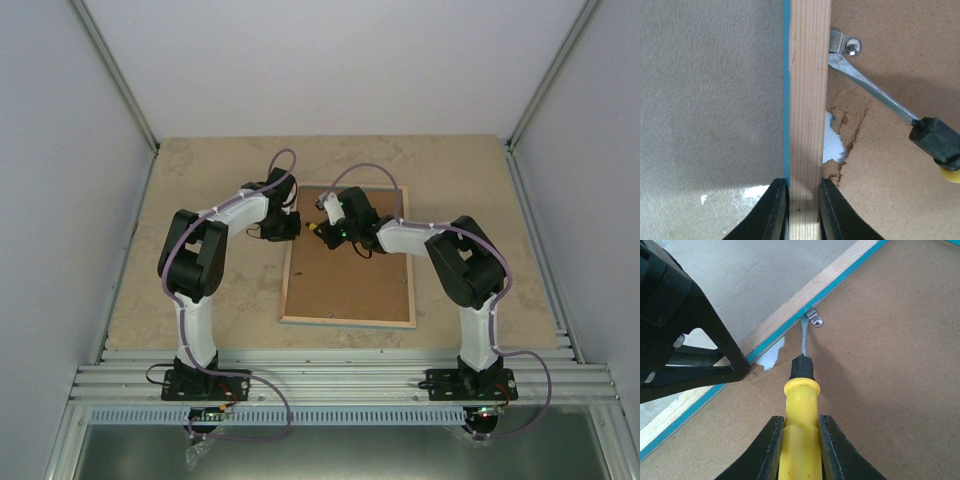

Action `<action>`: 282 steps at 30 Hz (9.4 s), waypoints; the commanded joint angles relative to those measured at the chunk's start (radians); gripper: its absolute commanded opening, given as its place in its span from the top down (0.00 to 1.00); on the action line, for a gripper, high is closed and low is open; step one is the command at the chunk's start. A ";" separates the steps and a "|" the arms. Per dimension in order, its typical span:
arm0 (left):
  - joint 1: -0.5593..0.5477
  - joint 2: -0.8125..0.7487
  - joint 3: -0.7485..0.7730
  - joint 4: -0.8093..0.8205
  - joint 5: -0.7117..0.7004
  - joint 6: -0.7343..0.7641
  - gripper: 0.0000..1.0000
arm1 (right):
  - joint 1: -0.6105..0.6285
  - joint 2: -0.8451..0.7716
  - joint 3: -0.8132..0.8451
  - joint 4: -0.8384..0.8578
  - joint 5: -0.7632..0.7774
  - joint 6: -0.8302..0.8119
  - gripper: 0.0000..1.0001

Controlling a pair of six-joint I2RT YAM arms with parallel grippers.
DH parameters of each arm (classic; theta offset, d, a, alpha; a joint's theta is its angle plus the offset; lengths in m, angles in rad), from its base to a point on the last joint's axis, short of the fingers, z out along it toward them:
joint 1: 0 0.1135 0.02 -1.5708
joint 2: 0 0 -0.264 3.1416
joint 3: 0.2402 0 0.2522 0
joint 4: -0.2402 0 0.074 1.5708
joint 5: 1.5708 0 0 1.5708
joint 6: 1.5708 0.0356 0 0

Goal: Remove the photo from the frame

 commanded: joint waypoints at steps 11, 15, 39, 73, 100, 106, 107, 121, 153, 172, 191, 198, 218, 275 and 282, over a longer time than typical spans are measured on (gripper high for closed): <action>-0.007 0.028 -0.011 -0.024 0.005 -0.005 1.00 | -0.030 -0.006 -0.009 0.072 0.163 0.111 0.99; -0.014 0.031 -0.012 -0.025 0.006 -0.006 1.00 | -0.035 -0.013 -0.014 0.083 0.188 0.140 1.00; -0.034 0.029 -0.013 -0.031 -0.004 -0.010 1.00 | -0.037 -0.093 -0.097 0.195 0.119 0.247 0.99; -0.034 0.028 -0.013 -0.032 -0.009 -0.009 1.00 | 0.019 -0.110 -0.127 0.155 0.022 0.252 0.99; -0.034 0.030 -0.012 -0.033 -0.007 -0.008 1.00 | 0.025 -0.044 -0.093 0.095 0.084 0.265 1.00; -0.034 0.030 -0.012 -0.034 -0.009 -0.007 1.00 | 0.025 -0.049 -0.094 0.086 0.102 0.263 1.00; -0.034 0.030 -0.012 -0.034 -0.010 -0.006 1.00 | 0.025 -0.050 -0.095 0.086 0.103 0.262 1.00; -0.034 0.029 -0.011 -0.033 -0.012 -0.010 1.00 | 0.024 -0.159 -0.145 0.099 0.067 0.217 1.00; -0.066 -0.486 -0.562 0.342 -0.038 -0.597 0.82 | -0.073 -0.648 -0.617 0.257 0.301 0.176 1.00; -0.043 -0.136 0.103 0.017 -0.278 0.277 0.20 | -0.073 -0.703 -0.640 0.283 0.256 0.163 1.00; 0.107 0.272 0.509 -0.039 0.128 0.520 0.10 | -0.073 -0.663 -0.630 0.290 0.245 0.159 1.00; 0.107 0.326 0.517 -0.038 0.147 0.531 0.18 | -0.073 -0.647 -0.622 0.287 0.245 0.159 1.00; 0.107 0.268 0.364 -0.022 0.023 0.448 0.71 | -0.074 -0.631 -0.612 0.280 0.215 0.159 0.99; -0.019 -0.168 -0.209 -0.022 -0.036 0.023 0.55 | 0.030 -0.407 -0.461 0.237 0.002 0.093 0.99; -0.019 -0.144 -0.228 -0.001 -0.001 0.045 0.66 | 0.057 -0.336 -0.423 0.256 -0.027 0.084 0.99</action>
